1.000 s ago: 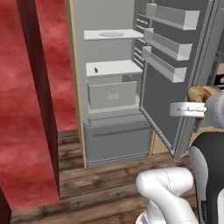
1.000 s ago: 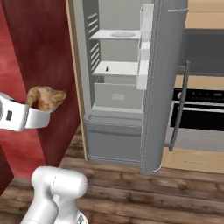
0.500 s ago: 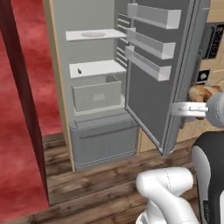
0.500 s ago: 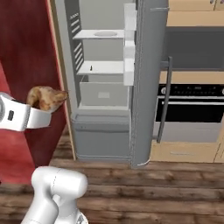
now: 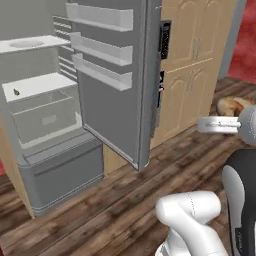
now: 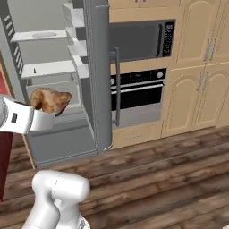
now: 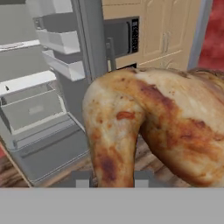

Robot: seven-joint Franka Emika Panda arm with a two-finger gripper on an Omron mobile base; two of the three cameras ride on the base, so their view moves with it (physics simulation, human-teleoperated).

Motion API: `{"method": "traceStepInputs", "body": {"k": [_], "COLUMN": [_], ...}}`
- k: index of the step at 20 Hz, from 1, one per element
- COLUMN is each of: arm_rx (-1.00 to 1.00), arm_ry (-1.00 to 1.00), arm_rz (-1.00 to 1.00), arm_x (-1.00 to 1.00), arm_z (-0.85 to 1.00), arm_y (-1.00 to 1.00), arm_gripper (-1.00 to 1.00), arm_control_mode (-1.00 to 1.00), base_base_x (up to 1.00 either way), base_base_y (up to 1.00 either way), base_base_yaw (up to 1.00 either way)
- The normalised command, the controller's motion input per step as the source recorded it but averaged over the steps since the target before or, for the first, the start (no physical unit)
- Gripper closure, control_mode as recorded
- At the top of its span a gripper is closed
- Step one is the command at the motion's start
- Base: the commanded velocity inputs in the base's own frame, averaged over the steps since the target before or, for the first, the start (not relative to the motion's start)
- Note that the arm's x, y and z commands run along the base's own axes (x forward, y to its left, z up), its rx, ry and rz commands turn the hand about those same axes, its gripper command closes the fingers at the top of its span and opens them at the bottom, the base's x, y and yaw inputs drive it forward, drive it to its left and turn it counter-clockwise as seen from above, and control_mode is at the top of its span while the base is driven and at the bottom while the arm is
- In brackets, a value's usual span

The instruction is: Retrieve the chicken drumstick from the fridge and place it on the cutting board.

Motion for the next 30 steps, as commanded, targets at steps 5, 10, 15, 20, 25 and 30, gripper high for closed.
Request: {"method": "traceStepInputs", "body": {"k": [5, 10, 15, 20, 25, 30], "arm_rx": [0.0, 0.0, 0.0, 0.0, 0.0, 0.0], "arm_ry": [0.0, 0.0, 0.0, 0.0, 0.0, 0.0], "arm_rz": [0.0, 0.0, 0.0, 0.0, 0.0, 0.0], "arm_x": [0.0, 0.0, 0.0, 0.0, 0.0, 0.0], "arm_z": [0.0, 0.0, 0.0, 0.0, 0.0, 0.0], "arm_y": [0.0, 0.0, 0.0, 0.0, 0.0, 0.0], "arm_gripper": [1.0, 1.0, 1.0, 1.0, 1.0, 1.0], "arm_control_mode": [1.0, 1.0, 1.0, 1.0, 1.0, 1.0], "base_base_x": [-0.42, -0.17, -0.02, 0.03, 0.0, -0.06], "base_base_y": [0.0, 0.0, 0.02, 0.15, 0.32, -0.03], "base_base_yaw": [-0.63, -0.65, -0.62, -0.56, -0.48, -0.43]}}
